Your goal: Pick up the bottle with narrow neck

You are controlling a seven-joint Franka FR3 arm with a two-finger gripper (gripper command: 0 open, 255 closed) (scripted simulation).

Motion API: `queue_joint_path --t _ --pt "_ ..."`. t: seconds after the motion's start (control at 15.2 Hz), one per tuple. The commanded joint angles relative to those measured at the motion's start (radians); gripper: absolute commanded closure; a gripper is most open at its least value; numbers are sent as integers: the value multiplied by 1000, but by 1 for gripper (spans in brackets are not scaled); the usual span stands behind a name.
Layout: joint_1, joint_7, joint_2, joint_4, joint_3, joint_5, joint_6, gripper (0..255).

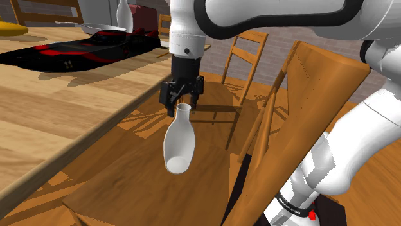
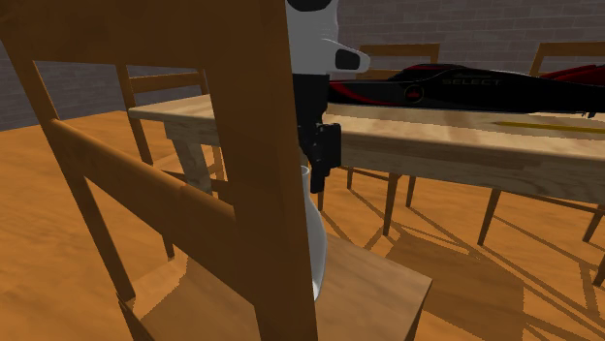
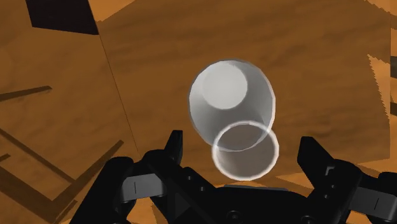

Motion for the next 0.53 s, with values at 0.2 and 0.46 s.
queue_joint_path --t 0.2,0.46 --pt "-2 2 6 -28 7 2 35 255" --pt "-4 0 16 -24 6 -2 40 255"
